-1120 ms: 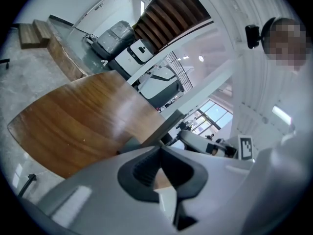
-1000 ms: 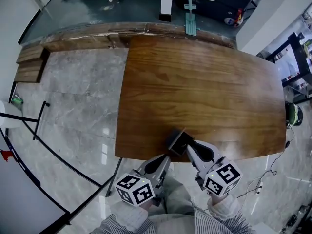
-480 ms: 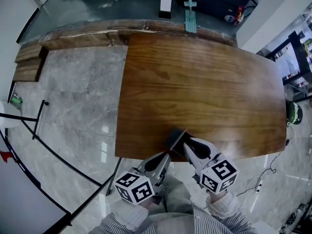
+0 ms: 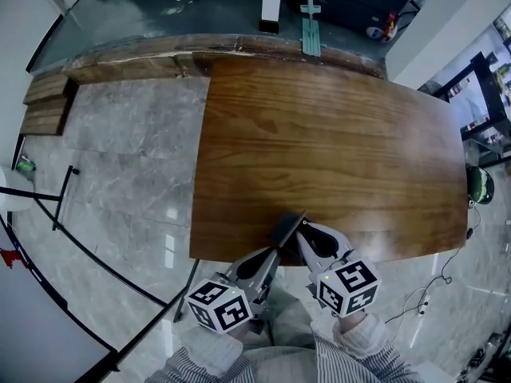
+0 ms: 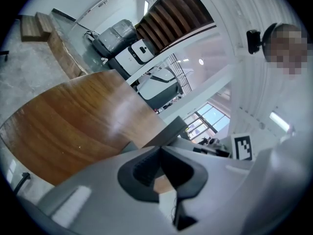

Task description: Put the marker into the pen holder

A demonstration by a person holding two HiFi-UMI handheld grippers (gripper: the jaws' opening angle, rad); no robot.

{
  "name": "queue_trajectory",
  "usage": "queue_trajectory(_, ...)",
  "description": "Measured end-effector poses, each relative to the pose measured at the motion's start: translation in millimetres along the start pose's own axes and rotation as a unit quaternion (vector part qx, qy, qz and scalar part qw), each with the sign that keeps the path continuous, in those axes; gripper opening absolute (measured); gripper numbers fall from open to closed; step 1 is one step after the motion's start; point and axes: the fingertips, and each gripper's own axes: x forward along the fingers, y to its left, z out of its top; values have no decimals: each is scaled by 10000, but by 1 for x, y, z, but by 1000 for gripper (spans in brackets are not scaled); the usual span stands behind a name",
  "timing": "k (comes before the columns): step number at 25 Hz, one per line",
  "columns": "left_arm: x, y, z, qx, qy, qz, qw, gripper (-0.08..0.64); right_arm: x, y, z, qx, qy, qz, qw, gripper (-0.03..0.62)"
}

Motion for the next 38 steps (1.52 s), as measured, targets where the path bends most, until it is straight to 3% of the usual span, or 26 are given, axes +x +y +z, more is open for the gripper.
queue_trajectory(9, -3, -10, 9, -4, -102, -129, 9999, 7, -1, -2, 0, -95, 137, -192, 9997, 57)
queue_trajectory(14, -7, -18, 13, 100, -135, -182, 9997, 6, -8, -5, 7, -111, 109, -369, 9992, 132)
queue_trajectory(18, -14, -26, 15, 202, -164, -228, 9994, 6, -21, -2, 17, -172, -48, -400, 9990, 137)
queue_trajectory(22, -20, -40, 13, 358, -174, -306, 9987, 7, -42, 8, 21, -195, -216, -275, 9992, 118)
queue_trajectory(29, -35, -67, 15, 697, -282, -410, 9963, 6, -82, 31, 20, -52, -636, -29, 9980, 1)
queue_trajectory(38, -50, -94, -1, 1033, -216, -499, 9932, 6, -129, 66, 27, 314, -1418, 656, 9872, 0)
